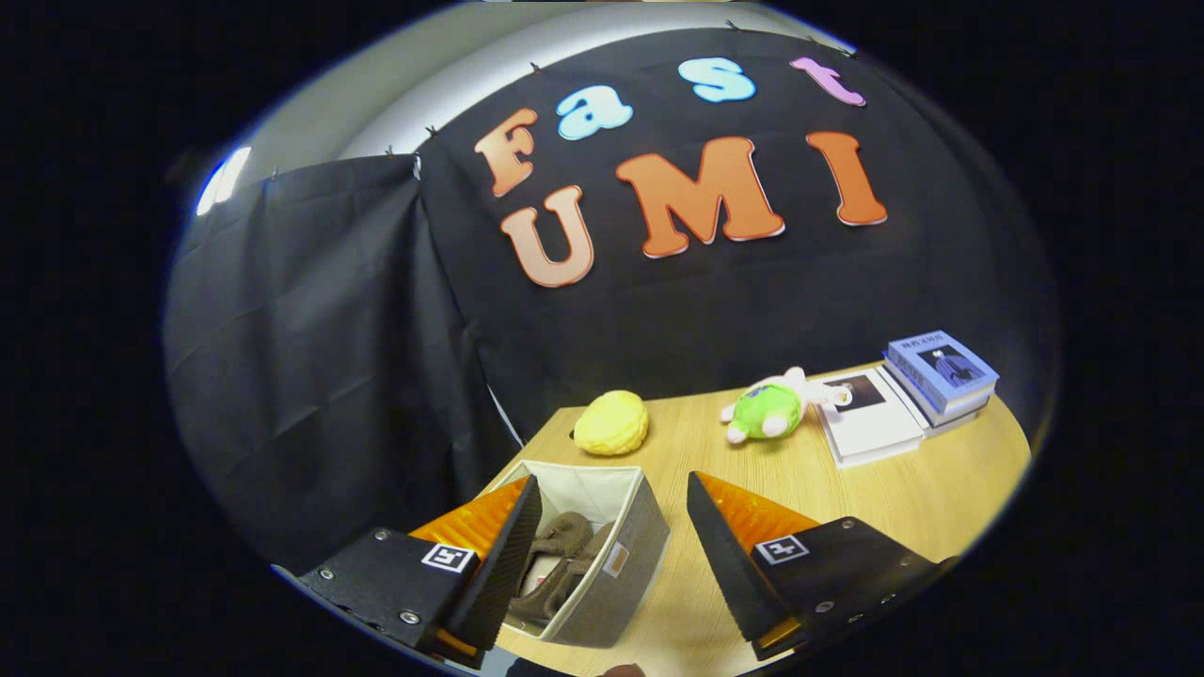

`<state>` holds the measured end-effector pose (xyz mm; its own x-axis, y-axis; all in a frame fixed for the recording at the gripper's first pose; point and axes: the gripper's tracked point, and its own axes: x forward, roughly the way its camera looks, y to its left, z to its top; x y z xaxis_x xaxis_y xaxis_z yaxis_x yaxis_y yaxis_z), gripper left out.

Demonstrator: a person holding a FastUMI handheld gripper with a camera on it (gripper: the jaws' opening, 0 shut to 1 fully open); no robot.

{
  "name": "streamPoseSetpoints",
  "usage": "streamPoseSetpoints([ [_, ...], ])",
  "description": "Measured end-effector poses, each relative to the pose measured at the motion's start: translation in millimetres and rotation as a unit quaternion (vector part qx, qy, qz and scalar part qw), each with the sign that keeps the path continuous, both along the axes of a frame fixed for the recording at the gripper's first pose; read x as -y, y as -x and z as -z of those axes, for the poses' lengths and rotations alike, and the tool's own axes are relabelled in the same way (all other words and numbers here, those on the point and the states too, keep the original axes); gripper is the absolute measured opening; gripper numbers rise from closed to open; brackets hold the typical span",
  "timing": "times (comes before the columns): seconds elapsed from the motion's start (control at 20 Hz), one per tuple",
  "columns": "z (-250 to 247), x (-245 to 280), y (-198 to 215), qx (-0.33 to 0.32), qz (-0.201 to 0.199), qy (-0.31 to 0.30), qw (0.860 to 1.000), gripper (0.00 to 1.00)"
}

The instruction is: Open the storage box then place both shoes into the box .Put the left shoe in first, then the right shoe, with the right side of both shoes facing outward in a uniform manner.

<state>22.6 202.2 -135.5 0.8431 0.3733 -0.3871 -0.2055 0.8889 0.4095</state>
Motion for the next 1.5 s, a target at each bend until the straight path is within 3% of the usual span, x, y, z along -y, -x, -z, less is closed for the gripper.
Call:
streamPoseSetpoints([
  [0.25, -22, 61, 6, 0.083, 0.034, 0.047, 0.995, 0.97],
  [0.4, -41, 97, 12, 0.140, 0.068, 0.083, 0.984, 0.98],
  [0.75, -87, 150, 40, 0.250, 0.137, 0.095, 0.954, 0.98],
  [1.25, -101, 184, 67, 0.275, 0.175, 0.128, 0.937, 0.98],
  [1.5, -103, 187, 71, 0.281, 0.175, 0.122, 0.936, 0.98],
])
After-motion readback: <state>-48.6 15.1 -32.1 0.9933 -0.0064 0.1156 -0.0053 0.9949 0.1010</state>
